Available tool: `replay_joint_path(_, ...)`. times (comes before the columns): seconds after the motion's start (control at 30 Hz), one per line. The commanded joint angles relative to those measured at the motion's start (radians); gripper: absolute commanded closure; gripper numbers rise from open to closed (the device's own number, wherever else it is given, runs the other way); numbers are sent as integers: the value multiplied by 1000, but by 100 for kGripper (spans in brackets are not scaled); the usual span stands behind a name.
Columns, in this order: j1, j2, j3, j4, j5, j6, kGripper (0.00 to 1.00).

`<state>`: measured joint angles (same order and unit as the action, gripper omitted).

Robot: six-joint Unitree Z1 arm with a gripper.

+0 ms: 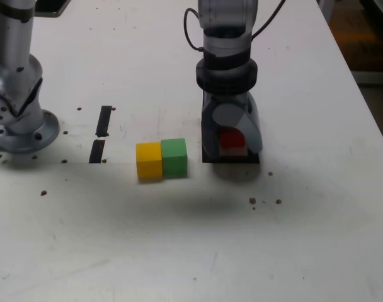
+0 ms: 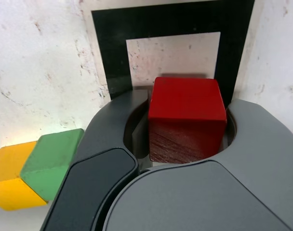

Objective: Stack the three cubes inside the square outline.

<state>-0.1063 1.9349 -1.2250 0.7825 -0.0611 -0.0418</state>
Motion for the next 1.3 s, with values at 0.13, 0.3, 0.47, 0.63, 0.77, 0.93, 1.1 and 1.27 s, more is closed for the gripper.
replay_joint_path(0.13,5,0,16,7,-3,0,44)
replay_joint_path(0.3,5,-3,20,7,-5,0,33)
replay_joint_path(0.47,5,-7,25,4,-5,0,18)
replay_joint_path(0.63,5,-13,29,-1,4,0,10)
replay_joint_path(0.77,5,-31,26,2,23,0,9)
replay_joint_path(0.93,5,-80,14,20,60,0,9)
replay_joint_path(1.1,5,-154,10,59,97,0,8)
replay_joint_path(1.27,5,-236,31,107,115,2,7)
